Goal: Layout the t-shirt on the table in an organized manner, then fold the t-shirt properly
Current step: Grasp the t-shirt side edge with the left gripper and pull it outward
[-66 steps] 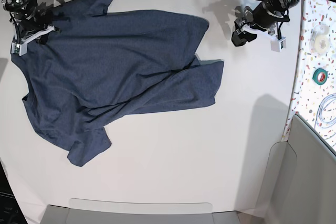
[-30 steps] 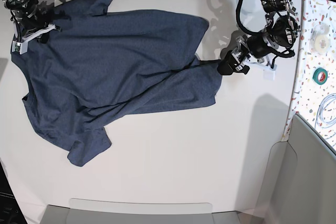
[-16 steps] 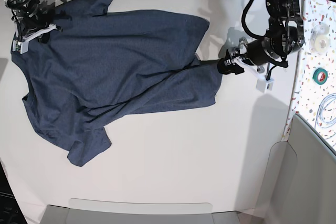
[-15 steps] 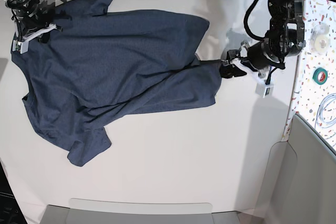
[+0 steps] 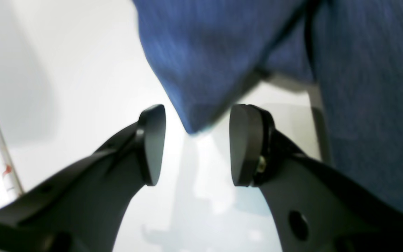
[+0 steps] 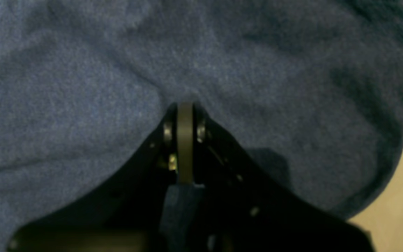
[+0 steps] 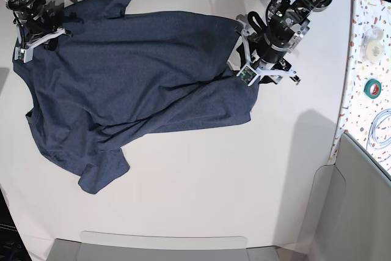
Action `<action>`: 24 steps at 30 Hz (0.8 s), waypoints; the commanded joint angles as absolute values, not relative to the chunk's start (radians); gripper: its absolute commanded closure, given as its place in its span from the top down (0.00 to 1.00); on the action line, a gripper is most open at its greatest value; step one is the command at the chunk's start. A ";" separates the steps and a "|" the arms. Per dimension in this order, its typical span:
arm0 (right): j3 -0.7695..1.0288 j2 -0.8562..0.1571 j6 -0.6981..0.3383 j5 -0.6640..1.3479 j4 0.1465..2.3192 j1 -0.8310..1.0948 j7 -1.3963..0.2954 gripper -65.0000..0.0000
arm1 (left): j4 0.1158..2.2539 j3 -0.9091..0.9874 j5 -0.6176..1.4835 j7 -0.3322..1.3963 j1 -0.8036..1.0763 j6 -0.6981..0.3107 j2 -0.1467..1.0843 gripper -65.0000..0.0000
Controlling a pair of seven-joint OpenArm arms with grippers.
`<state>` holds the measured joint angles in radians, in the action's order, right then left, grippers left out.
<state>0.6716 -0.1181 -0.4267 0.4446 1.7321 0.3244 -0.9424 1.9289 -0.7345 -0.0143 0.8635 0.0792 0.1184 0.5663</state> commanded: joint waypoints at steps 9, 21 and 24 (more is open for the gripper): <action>0.670 -0.122 -0.427 0.430 1.733 0.335 -0.987 0.00 | 1.880 -0.812 -0.140 0.843 0.062 0.125 0.562 0.42; 0.670 -0.119 -0.427 0.429 1.733 0.335 -0.987 0.00 | 1.724 -0.826 -0.140 0.840 -0.028 0.125 0.492 0.01; 0.670 -0.119 -0.427 0.429 1.732 0.335 -0.987 0.00 | 1.778 -0.825 -0.140 0.851 -0.036 0.125 0.495 0.01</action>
<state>0.6716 -0.1158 -0.4267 0.4465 1.7321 0.3244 -0.9432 1.7554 -0.8310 -0.1299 0.8680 -0.0227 0.1184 0.4866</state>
